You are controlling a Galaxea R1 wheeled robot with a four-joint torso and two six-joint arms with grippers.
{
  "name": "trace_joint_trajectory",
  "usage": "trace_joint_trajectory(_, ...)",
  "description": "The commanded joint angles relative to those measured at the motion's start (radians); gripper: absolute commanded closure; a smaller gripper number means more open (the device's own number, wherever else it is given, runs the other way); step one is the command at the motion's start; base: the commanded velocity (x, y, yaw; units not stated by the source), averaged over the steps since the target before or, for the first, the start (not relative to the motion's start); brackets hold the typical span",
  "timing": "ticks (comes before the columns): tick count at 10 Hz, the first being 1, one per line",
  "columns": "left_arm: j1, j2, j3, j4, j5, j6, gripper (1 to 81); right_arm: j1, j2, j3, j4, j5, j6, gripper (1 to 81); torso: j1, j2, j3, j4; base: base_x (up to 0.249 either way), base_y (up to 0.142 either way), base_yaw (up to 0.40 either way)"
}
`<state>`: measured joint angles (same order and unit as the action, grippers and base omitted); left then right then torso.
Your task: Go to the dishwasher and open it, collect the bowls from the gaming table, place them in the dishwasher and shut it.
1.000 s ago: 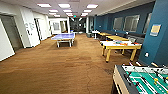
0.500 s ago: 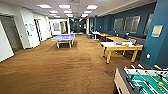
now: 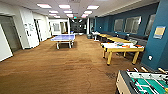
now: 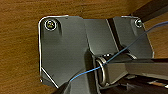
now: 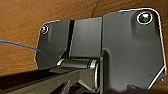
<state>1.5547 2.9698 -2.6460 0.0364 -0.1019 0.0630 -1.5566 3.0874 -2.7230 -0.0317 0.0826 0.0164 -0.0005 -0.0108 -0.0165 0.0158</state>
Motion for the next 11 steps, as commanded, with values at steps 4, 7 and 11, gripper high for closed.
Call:
trace_joint_trajectory(4,-0.051,0.002,0.001,-0.006,0.047,0.000,1.0,0.056,0.012,0.008,-0.004,-0.049,-0.003,1.0,0.001,0.000,0.000,0.000,0.167,0.000,0.000)
trace_joint_trajectory(7,-0.051,-0.004,0.001,-0.003,0.044,0.000,1.0,0.052,0.013,0.008,-0.005,-0.049,-0.004,1.0,0.001,0.000,0.000,0.000,0.164,0.000,0.000)
trace_joint_trajectory(11,-0.051,-0.017,0.001,-0.004,0.041,0.006,1.0,0.052,0.013,0.008,-0.005,-0.049,-0.003,1.0,0.001,0.000,0.000,0.000,0.154,0.000,0.000)
